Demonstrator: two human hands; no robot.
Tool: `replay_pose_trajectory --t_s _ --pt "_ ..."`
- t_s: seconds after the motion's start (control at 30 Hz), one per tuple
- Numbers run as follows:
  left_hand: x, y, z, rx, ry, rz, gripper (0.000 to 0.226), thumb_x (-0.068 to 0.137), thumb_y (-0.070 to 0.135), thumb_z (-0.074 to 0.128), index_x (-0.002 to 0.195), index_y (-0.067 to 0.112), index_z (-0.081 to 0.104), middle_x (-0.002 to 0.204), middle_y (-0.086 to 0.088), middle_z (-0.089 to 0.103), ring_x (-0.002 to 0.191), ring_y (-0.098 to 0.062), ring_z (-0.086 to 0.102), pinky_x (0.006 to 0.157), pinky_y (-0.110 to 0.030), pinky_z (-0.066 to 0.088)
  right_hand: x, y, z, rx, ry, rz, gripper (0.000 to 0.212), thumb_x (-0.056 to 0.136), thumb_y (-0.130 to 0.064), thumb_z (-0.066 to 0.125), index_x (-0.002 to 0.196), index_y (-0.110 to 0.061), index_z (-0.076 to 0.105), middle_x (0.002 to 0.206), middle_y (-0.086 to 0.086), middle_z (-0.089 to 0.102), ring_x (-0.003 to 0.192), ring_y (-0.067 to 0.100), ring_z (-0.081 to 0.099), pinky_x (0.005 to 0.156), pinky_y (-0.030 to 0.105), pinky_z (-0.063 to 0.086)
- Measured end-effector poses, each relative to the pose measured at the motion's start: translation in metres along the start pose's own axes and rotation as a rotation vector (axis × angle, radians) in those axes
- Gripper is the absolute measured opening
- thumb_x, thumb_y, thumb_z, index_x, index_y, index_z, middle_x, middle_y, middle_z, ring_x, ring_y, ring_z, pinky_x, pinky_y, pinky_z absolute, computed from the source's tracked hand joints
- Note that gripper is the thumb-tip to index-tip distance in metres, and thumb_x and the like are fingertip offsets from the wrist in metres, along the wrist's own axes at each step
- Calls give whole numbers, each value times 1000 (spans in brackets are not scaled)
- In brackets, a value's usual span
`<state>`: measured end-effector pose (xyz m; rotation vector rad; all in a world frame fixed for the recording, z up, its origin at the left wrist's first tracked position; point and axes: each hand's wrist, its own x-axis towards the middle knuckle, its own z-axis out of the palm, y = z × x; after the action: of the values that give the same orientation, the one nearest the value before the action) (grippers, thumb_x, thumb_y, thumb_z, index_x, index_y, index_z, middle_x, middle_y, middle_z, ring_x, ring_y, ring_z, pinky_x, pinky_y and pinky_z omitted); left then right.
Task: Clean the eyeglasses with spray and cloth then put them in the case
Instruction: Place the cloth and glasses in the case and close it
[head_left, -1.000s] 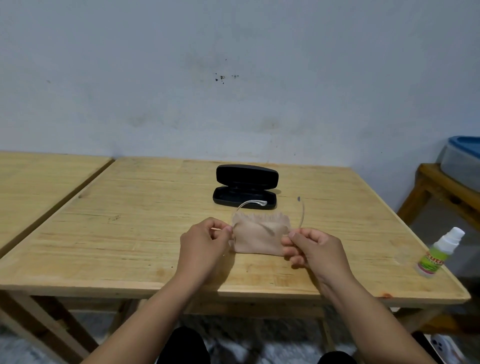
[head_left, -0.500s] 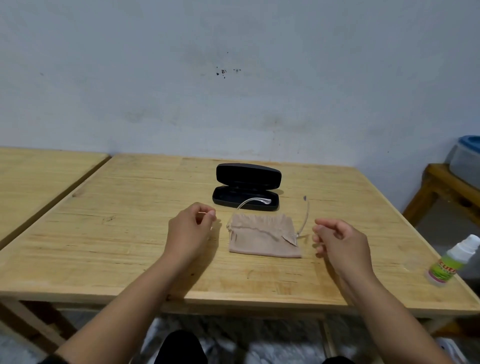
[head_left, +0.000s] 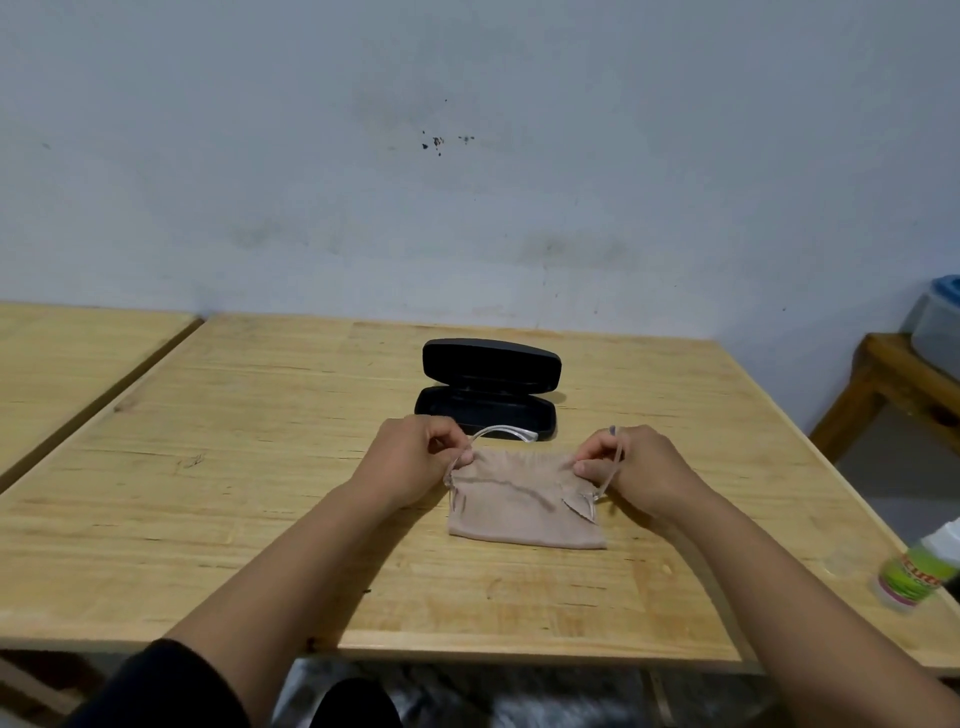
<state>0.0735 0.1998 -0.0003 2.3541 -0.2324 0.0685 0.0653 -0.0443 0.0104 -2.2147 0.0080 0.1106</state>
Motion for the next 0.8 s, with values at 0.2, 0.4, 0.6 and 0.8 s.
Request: replay_pose_trajectory --t_s 0.2,0.4,0.6,0.8 --pt "0 -3 -5 -214 0 26 8 88 18 60 82 20 66 74 10 70 69 -1 62 65 -16 43 2 9 -7 442 -53 34 16 82 -3 65 71 -13 69 66 7 60 56 16 42 54 27 34" --pt "-14 -1 -10 -292 -131 102 26 99 22 36 91 16 61 72 15 70 71 5 61 70 -9 42 -7 7 -8 464 -198 -14 24 97 -21 45 92 -14 67 75 3 74 64 10 57 58 26 32" --pt "-27 -3 -7 -214 -30 95 31 97 40 33 101 26 61 90 10 71 86 1 63 76 -20 44 -14 6 -1 416 -29 4 24 98 -21 44 95 -21 68 81 4 76 76 15 61 59 26 33" --pt "-54 -1 -6 -93 256 35 1 85 28 63 85 27 62 82 14 64 78 0 56 62 -10 36 -59 5 4 286 377 49 12 90 -17 57 93 -17 68 83 -1 69 74 11 61 66 22 47"
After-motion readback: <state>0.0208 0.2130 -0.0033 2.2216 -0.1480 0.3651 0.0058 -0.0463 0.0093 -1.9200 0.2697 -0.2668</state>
